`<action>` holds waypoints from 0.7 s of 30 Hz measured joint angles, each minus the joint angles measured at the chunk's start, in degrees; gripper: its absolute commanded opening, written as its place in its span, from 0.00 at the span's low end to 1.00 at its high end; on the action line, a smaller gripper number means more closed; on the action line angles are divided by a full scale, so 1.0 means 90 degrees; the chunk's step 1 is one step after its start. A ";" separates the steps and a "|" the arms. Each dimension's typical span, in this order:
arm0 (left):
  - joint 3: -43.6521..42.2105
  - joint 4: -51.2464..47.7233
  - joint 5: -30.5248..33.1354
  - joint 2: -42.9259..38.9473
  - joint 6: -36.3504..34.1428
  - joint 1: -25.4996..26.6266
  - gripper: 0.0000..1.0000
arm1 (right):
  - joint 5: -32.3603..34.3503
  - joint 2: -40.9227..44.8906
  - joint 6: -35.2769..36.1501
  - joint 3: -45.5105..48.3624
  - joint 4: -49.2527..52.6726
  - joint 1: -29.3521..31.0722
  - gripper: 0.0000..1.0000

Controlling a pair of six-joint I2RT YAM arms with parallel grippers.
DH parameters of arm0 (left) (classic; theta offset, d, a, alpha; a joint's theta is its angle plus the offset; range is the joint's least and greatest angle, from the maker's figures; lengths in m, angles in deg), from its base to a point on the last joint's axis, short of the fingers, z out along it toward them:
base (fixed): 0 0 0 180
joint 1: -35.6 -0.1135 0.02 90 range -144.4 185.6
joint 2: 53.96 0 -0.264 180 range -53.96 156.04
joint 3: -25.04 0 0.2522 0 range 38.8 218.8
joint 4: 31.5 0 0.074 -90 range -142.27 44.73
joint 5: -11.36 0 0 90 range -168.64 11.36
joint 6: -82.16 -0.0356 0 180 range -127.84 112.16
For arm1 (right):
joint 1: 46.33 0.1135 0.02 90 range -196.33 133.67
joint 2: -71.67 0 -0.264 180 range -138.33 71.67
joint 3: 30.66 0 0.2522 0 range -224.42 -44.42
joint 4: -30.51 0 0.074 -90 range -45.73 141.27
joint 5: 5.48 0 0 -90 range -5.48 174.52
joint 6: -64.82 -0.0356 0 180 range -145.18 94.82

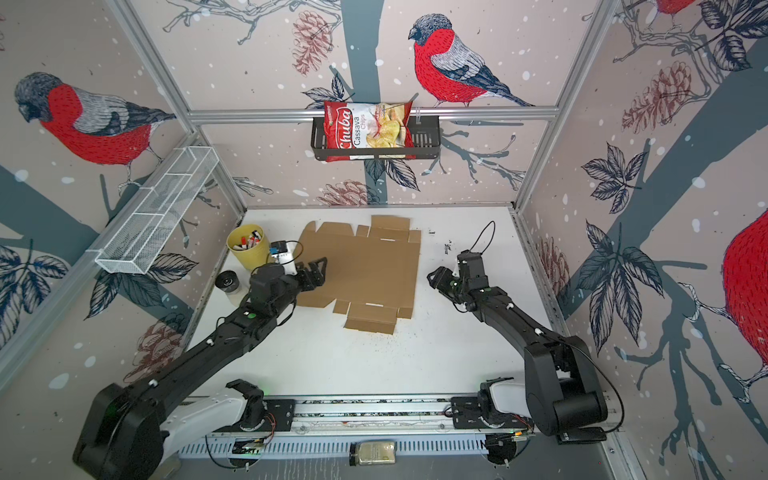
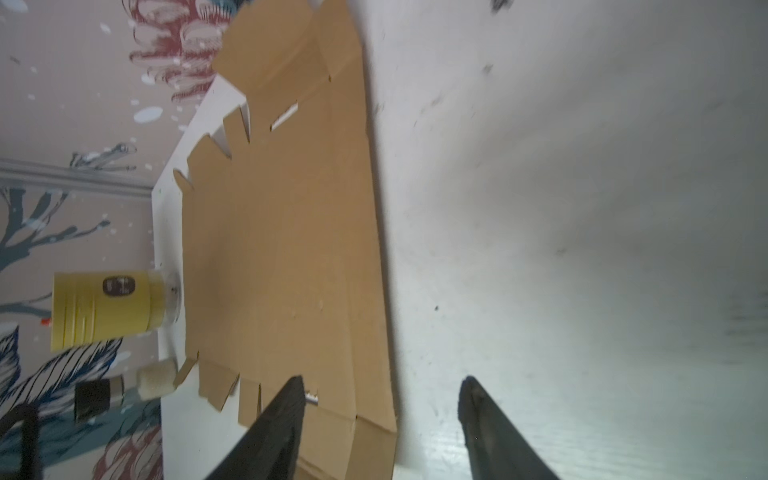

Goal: Fold the paper box
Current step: 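Reach both grippers to the cardboard blank's side edges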

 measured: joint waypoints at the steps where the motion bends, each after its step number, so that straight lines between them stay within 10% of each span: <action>1: 0.0012 0.0061 0.0002 0.0192 0.0019 0.0138 0.85 | -0.0068 -0.0087 -0.0090 0.0010 -0.0051 0.0073 0.59; 21: 0.0114 0.1751 -0.0984 0.3087 0.0663 0.0444 0.74 | -0.0595 -0.2013 -0.0231 -0.0508 -0.0940 0.0313 0.59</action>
